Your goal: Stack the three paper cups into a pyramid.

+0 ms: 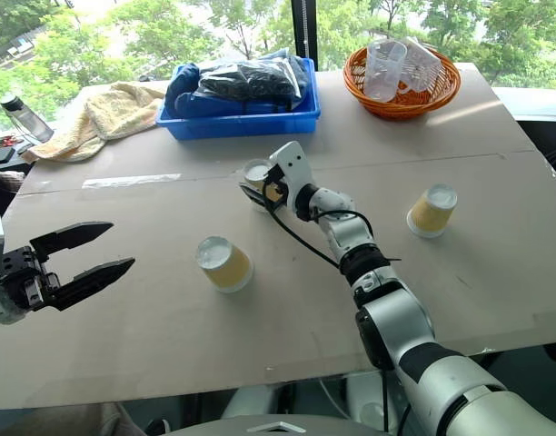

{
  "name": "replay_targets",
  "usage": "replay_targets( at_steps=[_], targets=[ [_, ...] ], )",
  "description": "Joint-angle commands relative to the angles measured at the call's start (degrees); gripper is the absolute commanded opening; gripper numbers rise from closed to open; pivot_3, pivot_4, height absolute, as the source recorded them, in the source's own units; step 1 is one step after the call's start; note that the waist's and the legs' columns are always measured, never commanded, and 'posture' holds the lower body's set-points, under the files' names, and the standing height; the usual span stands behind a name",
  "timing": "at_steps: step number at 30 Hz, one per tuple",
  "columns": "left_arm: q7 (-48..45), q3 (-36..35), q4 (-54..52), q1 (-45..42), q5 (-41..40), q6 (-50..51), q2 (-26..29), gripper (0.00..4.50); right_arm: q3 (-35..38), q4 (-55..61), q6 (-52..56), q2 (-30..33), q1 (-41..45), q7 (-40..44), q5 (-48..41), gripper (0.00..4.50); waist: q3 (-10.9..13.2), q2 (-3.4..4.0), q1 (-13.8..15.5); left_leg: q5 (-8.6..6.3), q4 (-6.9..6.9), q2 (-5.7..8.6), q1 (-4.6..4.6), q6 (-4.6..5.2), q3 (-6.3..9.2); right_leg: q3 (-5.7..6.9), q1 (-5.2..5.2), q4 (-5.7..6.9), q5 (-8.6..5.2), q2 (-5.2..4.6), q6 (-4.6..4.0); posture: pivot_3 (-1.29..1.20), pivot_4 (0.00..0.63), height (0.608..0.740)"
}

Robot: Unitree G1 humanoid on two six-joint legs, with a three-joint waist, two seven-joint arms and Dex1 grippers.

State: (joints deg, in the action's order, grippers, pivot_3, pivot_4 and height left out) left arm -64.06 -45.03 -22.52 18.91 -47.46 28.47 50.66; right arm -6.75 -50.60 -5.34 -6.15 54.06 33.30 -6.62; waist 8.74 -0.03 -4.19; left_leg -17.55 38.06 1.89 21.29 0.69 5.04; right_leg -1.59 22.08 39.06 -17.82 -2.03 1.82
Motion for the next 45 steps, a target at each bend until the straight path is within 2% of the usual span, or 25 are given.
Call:
replay_targets(
  at_steps=[1, 6, 8, 12, 19, 23, 26, 31, 38, 45],
  targets=[
    [0.51, -2.82, -0.15, -0.86, -1.22, -0.19, -0.21, 4.42, 0.42, -0.23, -1.87, -0.76, 2.32, 0.04, 0.69, 4.50, 0.00, 0.00, 0.06, 0.00, 0.00, 0.00, 0.00, 0.00, 0.00, 0.00, 0.00, 0.00, 0.00, 0.00, 0.00, 0.00, 0.150, 0.740],
    [0.92, -3.49, 0.58, -2.04, -1.59, -0.04, -0.36, 4.42, 1.21, -0.10, -1.93, -0.99, 2.12, 0.80, 0.32, 4.50, 0.00, 0.00, -0.01, 0.00, 0.00, 0.00, 0.00, 0.00, 0.01, 0.01, 0.00, 0.01, 0.00, 0.00, 0.00, 0.00, 0.150, 0.740],
    [0.59, -3.40, 1.01, -2.03, -1.21, -0.18, -0.32, 4.50, 1.43, -0.09, -2.07, -1.09, 2.09, 0.68, 0.39, 3.95, 0.01, 0.02, -0.01, 0.00, 0.00, 0.00, 0.00, 0.00, -0.01, -0.01, 0.01, 0.01, 0.00, 0.00, 0.00, 0.00, 0.150, 0.740],
    [0.24, -2.36, 1.87, -2.32, -0.21, -0.81, -0.32, 4.50, 1.60, 0.08, -2.30, -1.00, 1.68, 0.93, 0.63, 2.26, 0.01, 0.02, 0.00, 0.00, 0.00, 0.00, 0.00, -0.01, 0.00, 0.00, 0.01, 0.01, 0.00, 0.00, 0.00, 0.00, 0.150, 0.740],
    [-0.15, -0.36, 2.43, -3.99, 0.35, -1.21, -0.18, 4.50, 2.06, 4.80, -2.90, 0.96, -0.68, 1.89, 0.04, 2.23, 0.01, 0.02, 0.05, 0.00, 0.00, 0.00, 0.00, -0.01, 0.00, 0.00, 0.01, 0.01, 0.00, 0.00, 0.00, 0.00, 0.150, 0.740],
    [-0.71, 1.11, 1.65, -4.64, -0.14, -0.95, -0.08, 4.50, 1.13, 21.67, 4.84, 6.55, -8.79, 12.30, -5.74, 2.23, 0.00, 0.00, 0.38, 0.00, 0.02, 0.00, 0.13, -0.01, 0.09, 0.11, 0.02, -0.08, 0.00, -0.03, 0.00, 0.00, 0.150, 0.740],
    [-1.09, 2.85, 1.71, -5.53, 0.29, -1.12, -0.02, 4.50, -0.98, 37.85, 15.59, 14.32, -17.18, 22.13, -12.04, 2.23, -0.01, -0.01, 0.81, 0.00, 0.18, 0.01, 0.59, 0.00, 0.14, 0.17, 0.38, -0.03, 0.01, -0.07, 0.01, 0.00, 0.150, 0.740],
    [-2.79, 5.96, 3.95, -8.36, 1.20, -1.35, 1.41, 4.50, -5.91, 56.33, 27.28, 24.94, -29.01, 31.18, -19.07, 2.23, -0.01, -0.01, 0.49, 0.00, 0.15, -0.02, 0.67, 0.00, 0.13, 0.18, 0.50, 0.00, 0.01, -0.06, 0.01, 0.00, 0.150, 0.740],
    [-4.12, 7.89, 6.18, -11.60, 2.27, -1.49, 2.44, 4.50, -10.63, 60.52, 26.37, 22.27, -33.43, 29.15, -18.41, 2.23, 0.00, -0.02, 0.44, 0.00, 0.28, -0.04, 0.52, 0.00, -0.06, 0.04, 0.65, 0.52, 0.01, -0.06, -0.01, 0.00, 0.150, 0.740],
    [-4.49, 8.19, 6.21, -12.25, 2.64, -1.40, 2.47, 4.50, -12.75, 55.75, 18.50, 20.47, -32.80, 27.10, -12.48, 2.23, -0.02, -0.06, 1.80, 0.01, 0.35, 0.00, 0.52, -0.02, -0.04, 0.08, 0.66, 0.59, 0.01, -0.10, -0.01, 0.00, 0.150, 0.740]
  ],
)
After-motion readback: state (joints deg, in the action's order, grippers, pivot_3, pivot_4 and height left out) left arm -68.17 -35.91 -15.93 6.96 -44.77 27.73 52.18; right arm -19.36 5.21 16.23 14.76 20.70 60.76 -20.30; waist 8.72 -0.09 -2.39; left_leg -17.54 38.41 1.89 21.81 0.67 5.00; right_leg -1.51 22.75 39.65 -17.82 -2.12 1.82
